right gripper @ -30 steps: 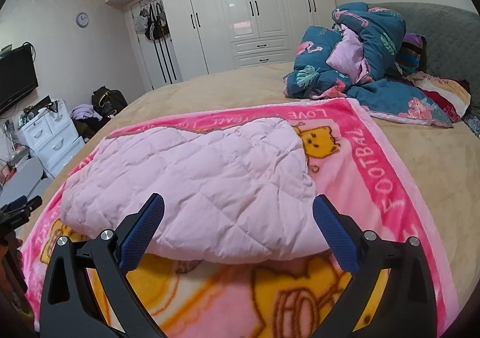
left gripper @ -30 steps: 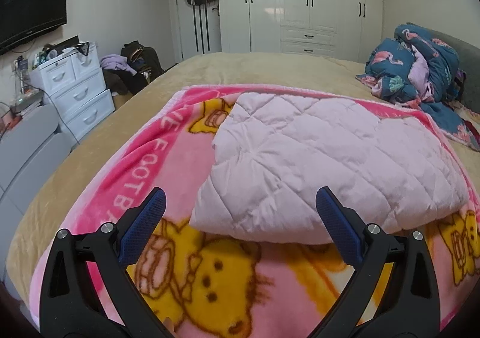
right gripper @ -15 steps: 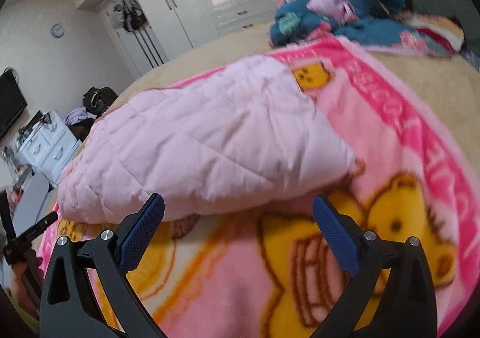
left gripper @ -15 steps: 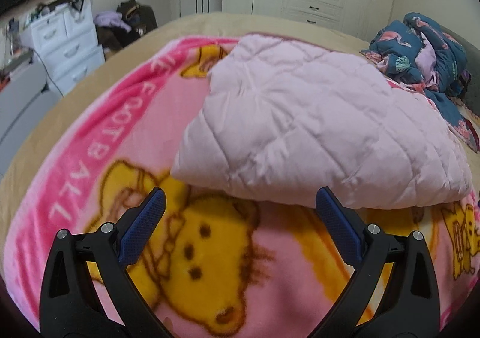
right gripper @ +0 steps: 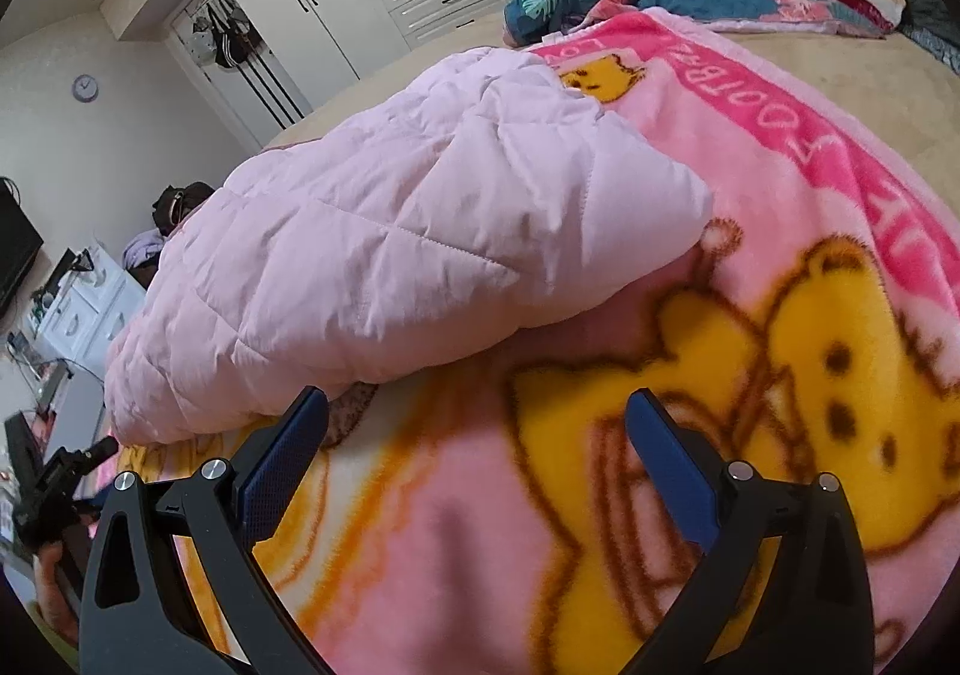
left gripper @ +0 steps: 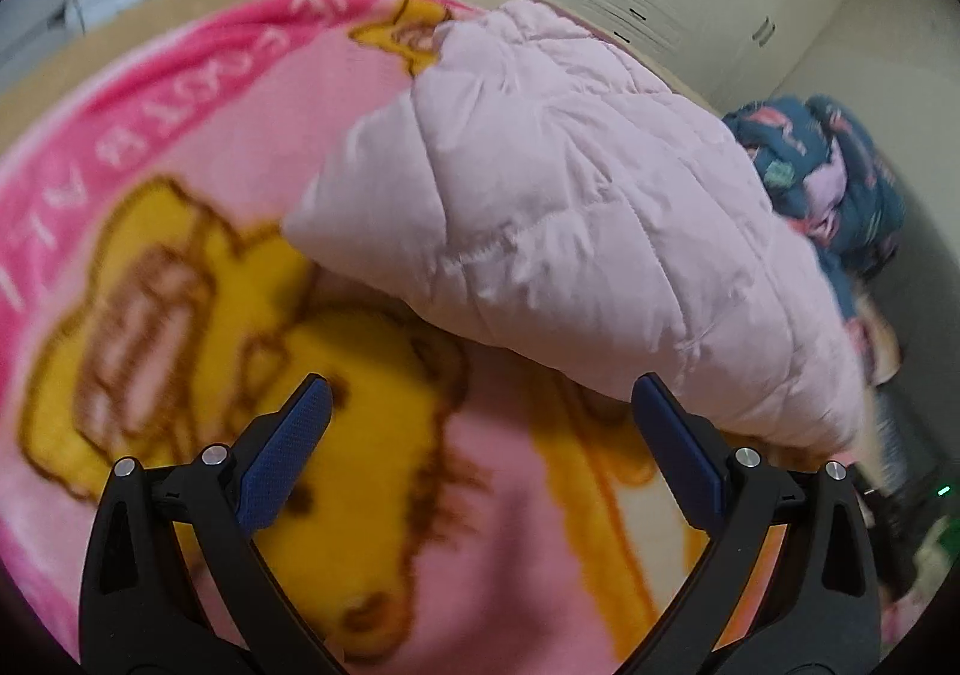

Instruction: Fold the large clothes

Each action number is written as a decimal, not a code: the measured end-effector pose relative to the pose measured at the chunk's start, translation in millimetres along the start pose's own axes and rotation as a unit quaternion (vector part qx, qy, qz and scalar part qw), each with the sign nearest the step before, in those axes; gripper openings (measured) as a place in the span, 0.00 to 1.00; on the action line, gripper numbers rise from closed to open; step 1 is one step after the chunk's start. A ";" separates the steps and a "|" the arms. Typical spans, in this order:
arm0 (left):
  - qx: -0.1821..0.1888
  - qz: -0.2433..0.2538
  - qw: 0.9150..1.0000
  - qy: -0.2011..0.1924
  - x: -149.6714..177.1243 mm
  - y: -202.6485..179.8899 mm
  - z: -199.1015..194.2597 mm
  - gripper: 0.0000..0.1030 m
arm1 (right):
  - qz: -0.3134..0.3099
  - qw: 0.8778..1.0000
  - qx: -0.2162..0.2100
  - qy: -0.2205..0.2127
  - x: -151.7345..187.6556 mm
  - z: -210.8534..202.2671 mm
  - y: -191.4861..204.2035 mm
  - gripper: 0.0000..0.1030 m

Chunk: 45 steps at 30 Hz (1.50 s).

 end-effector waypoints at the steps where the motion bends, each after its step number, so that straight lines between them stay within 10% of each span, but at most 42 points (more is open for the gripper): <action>1: 0.006 -0.010 1.000 0.000 0.8 -0.2 1.5 0.91 | 0.004 1.000 0.000 -0.001 -2.2 1.5 0.2 0.96; 24: 0.069 -0.136 0.988 -0.008 -15.4 -10.3 44.9 0.91 | 0.155 0.987 -0.043 0.027 -43.3 74.9 -14.4 0.96; 45: 0.090 -0.176 0.980 -0.030 -43.4 -16.3 76.2 0.92 | 0.081 0.996 -0.050 0.003 -57.7 100.5 5.1 0.85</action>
Point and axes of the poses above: each gripper's, at about its wrist camera, not at the fingertips, and z roughly the way its jaws point, y to its left, x to its underside, the point moved 10 cm from there along z, roughly the way its jaws point, and after that the axes turned 9 degrees about -y, right-handed, at the moved point
